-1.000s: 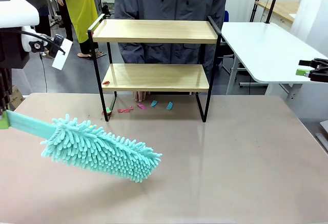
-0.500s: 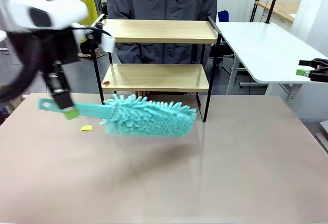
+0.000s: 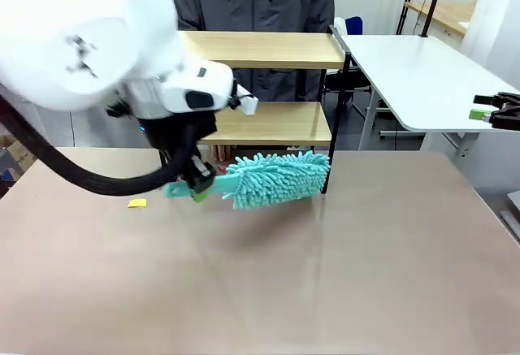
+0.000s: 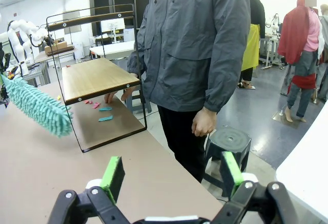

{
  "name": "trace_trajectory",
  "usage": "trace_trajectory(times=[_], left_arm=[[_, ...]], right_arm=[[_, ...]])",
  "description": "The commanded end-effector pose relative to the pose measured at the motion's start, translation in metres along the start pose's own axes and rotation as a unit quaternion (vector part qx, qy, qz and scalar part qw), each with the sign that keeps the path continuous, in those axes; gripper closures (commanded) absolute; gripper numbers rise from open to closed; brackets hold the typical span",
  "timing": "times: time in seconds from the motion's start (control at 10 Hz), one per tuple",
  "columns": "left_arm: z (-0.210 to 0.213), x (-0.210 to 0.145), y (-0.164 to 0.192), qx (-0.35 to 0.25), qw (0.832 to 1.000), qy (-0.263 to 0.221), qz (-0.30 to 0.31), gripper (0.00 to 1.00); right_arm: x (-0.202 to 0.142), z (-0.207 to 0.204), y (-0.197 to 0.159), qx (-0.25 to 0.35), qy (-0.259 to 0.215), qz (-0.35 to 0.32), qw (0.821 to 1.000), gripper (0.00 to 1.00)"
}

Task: Clean the shelf.
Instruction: Clean the specific section of the Shelf indicated by the human with the Duster.

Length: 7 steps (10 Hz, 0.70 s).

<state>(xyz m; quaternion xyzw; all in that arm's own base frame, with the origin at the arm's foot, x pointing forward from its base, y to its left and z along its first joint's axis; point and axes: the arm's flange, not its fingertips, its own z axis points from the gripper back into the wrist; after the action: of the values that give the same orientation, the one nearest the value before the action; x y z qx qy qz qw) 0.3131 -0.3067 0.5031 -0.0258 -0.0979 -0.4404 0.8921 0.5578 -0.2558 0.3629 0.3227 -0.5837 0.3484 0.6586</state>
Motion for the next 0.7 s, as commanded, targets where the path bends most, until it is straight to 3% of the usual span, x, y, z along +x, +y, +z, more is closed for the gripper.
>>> trace_trajectory(times=[0.0, 0.1, 0.2, 0.3, 0.5, 0.6], left_arm=[[-0.011, 0.006, 0.001, 0.027, 0.999, -0.028, 0.035, 0.87], [-0.013, 0.008, 0.005, 0.021, 0.998, -0.029, 0.044, 0.87], [-0.005, 0.002, 0.010, 0.022, 0.997, 0.022, 0.068, 0.87], [-0.015, 0.011, 0.001, 0.007, 0.999, -0.019, 0.030, 0.87], [-0.016, 0.008, 0.007, 0.010, 0.999, -0.007, 0.045, 0.87], [-0.010, 0.010, -0.003, 0.022, 0.996, -0.061, 0.055, 0.87]], right_arm=[[0.005, -0.001, 0.001, -0.003, 0.002, -0.008, 1.000, 0.00], [0.005, -0.001, 0.001, -0.003, 0.002, -0.008, 1.000, 0.00], [0.005, -0.001, 0.001, -0.003, 0.002, -0.008, 1.000, 0.00], [0.005, -0.001, 0.001, -0.003, 0.002, -0.008, 1.000, 0.00], [0.005, -0.001, 0.001, -0.003, 0.002, -0.008, 1.000, 0.00], [0.005, -0.001, 0.001, -0.003, 0.002, -0.008, 1.000, 0.00]])
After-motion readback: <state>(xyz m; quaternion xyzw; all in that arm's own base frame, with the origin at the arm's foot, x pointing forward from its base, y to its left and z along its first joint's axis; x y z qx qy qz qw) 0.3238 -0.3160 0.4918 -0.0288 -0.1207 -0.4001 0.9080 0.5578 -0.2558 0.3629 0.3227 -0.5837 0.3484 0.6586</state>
